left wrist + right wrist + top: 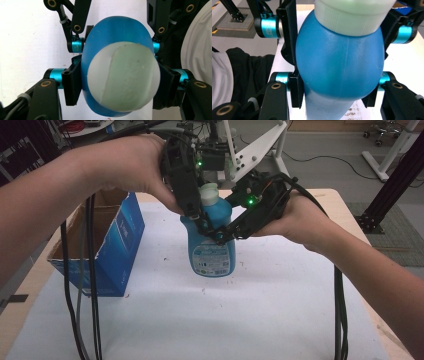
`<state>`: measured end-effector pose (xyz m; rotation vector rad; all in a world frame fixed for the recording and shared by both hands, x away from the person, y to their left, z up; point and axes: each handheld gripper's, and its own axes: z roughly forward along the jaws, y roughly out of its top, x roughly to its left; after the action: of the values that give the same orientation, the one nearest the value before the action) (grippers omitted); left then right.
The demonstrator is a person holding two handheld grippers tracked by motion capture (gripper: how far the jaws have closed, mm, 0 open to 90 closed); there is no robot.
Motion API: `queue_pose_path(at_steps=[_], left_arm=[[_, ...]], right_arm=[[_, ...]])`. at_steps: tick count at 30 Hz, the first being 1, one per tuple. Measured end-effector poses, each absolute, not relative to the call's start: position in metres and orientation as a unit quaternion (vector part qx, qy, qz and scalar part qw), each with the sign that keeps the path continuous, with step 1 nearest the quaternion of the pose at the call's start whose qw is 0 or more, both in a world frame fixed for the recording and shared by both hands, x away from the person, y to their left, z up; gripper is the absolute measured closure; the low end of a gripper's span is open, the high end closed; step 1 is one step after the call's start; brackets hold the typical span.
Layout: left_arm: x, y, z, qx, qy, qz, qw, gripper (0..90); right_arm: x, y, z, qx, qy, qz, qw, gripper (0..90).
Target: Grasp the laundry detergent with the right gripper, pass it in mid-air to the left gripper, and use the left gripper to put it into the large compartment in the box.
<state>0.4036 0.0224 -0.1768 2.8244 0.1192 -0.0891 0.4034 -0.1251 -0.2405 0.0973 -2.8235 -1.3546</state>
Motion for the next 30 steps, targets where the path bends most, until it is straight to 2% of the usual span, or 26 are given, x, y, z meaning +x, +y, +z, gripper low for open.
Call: queue_pose_path(at_steps=[13, 21, 23, 24, 25, 26, 29, 30], left_arm=[[0.405, 0.023, -0.177, 0.987, 0.038, -0.027, 0.154, 36.8], [0.404, 0.024, -0.176, 0.987, 0.037, -0.029, 0.156, 37.4], [0.405, 0.025, -0.176, 0.987, 0.036, -0.029, 0.155, 37.4], [0.405, 0.025, -0.177, 0.986, 0.045, -0.029, 0.161, 37.4], [0.405, 0.026, -0.178, 0.986, 0.046, -0.028, 0.16, 37.5], [0.406, 0.027, -0.178, 0.986, 0.046, -0.029, 0.159, 37.5], [0.408, 0.03, -0.178, 0.986, 0.05, -0.029, 0.157, 37.5], [0.409, 0.031, -0.178, 0.985, 0.054, -0.029, 0.16, 37.5]], right_arm=[[0.403, -0.123, -0.242, 0.039, -0.902, -0.43, -0.003, 46.7], [0.404, -0.124, -0.244, 0.046, -0.897, -0.44, 0.007, 44.3], [0.403, -0.123, -0.245, 0.046, -0.898, -0.437, 0.011, 38.3], [0.404, -0.122, -0.246, 0.048, -0.899, -0.436, 0.014, 33.8], [0.401, -0.122, -0.248, 0.037, -0.903, -0.427, 0.02, 25.7], [0.402, -0.12, -0.25, 0.033, -0.906, -0.422, 0.013, 22.4], [0.404, -0.124, -0.256, 0.024, -0.909, -0.416, 0.026, 22.0], [0.405, -0.126, -0.257, 0.018, -0.909, -0.417, 0.027, 19.1]])
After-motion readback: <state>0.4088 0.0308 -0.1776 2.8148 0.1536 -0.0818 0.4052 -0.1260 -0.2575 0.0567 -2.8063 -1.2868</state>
